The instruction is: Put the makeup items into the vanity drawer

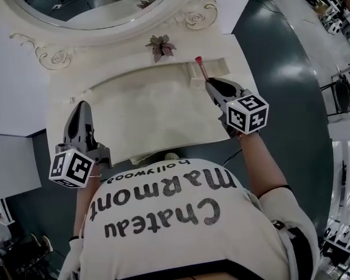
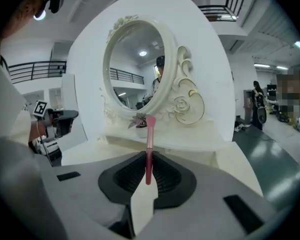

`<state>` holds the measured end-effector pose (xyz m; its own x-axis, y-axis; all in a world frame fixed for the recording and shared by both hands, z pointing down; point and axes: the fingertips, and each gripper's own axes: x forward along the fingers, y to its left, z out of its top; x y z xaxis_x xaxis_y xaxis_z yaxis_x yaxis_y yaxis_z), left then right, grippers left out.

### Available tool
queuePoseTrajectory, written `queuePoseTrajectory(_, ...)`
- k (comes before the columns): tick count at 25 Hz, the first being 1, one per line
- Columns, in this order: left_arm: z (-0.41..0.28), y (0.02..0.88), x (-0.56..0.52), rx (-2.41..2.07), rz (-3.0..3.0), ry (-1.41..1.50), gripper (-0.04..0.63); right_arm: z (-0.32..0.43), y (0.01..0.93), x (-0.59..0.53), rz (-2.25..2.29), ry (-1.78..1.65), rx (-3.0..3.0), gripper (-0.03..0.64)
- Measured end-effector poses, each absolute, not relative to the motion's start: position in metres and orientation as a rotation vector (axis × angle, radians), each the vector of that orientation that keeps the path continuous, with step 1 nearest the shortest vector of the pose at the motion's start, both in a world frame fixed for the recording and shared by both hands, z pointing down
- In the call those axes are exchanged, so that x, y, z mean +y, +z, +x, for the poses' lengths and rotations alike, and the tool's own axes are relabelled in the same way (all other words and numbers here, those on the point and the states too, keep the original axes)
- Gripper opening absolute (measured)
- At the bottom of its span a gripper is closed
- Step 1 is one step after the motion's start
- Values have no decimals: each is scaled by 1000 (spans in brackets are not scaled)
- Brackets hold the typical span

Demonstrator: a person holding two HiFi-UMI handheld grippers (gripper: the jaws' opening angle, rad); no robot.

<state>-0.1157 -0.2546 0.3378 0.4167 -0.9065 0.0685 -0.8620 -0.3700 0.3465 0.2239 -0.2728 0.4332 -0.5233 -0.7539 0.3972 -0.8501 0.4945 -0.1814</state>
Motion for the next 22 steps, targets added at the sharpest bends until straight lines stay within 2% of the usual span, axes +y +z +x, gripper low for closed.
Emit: queuePoseTrajectory(22,-139,348,-244,-1624,2240,-229,8,242,480,-289,583,250,-2138,58)
